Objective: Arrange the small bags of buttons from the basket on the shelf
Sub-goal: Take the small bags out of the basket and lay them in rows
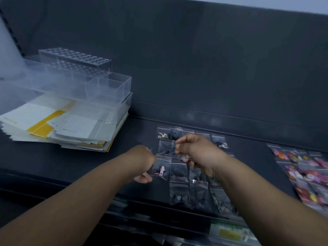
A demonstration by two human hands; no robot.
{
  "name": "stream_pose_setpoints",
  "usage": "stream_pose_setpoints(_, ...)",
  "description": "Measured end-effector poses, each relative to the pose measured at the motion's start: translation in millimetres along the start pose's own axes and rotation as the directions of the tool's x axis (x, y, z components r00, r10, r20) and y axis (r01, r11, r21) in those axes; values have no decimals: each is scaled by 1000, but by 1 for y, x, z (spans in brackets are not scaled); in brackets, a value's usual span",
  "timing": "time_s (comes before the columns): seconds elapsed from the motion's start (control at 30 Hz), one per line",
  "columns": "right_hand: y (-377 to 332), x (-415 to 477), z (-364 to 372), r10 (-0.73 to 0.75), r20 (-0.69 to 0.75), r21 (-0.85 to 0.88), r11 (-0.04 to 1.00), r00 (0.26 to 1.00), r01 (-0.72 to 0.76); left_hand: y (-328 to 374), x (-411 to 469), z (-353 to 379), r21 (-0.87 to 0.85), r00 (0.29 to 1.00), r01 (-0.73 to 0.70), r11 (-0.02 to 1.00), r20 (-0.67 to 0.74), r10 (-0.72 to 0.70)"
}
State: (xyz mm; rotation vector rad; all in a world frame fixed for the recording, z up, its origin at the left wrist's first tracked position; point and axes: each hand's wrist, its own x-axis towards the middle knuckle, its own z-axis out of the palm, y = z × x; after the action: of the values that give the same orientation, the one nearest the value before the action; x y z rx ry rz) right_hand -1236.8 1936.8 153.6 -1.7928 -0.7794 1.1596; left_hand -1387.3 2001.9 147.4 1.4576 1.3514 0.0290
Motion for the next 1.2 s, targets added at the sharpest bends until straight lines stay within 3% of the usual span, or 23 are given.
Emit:
stream_pose_setpoints(0.13, -5, -3, 6, -30, 79, -36, 999, 996, 33, -5, 6, -7, 272, 933, -265, 925, -168, 317)
stream_pose_setpoints(0.23, -12, -6, 12, -13, 188, -45, 999, 982, 22, -4, 1, -3, 374, 847, -439, 817, -132, 515)
stream_pose_setpoints(0.3, -15, -5, 16, -27, 225, -54, 998, 974, 40, -5, -2, 0, 376, 818, -507, 776, -74, 570)
stream_pose_setpoints(0.4, -14, 0, 19, -56, 183, -70, 995, 982, 70, -5, -6, -1, 173, 842, -529, 831, -19, 539)
stream_pose_setpoints(0.53, -15, 5, 19, -65, 168, -109, 990, 984, 84, -4, -6, -9, -239, 914, -403, 883, -65, 400)
stream_pose_setpoints(0.67, -16, 6, 25, -41, 204, -97, 993, 978, 62, -14, 3, -9, -261, 944, -329, 907, -120, 308)
stream_pose_setpoints(0.8, -11, 7, 32, -50, 142, -106, 992, 989, 66, -28, 10, -9, -174, 939, -319, 932, -193, 285)
stream_pose_setpoints(0.9, -8, 11, 28, -47, 111, -62, 997, 993, 54, -38, 9, -9, 40, 924, -341, 939, -169, 343)
stream_pose_setpoints(1.07, -9, 14, 22, 64, 120, 76, 994, 991, -73, -45, 10, -6, 474, 943, -300, 828, 13, 334)
stream_pose_setpoints(1.2, -6, 11, 17, 45, 169, 147, 987, 985, -70, -42, 10, -4, 538, 901, -355, 764, -21, 433)
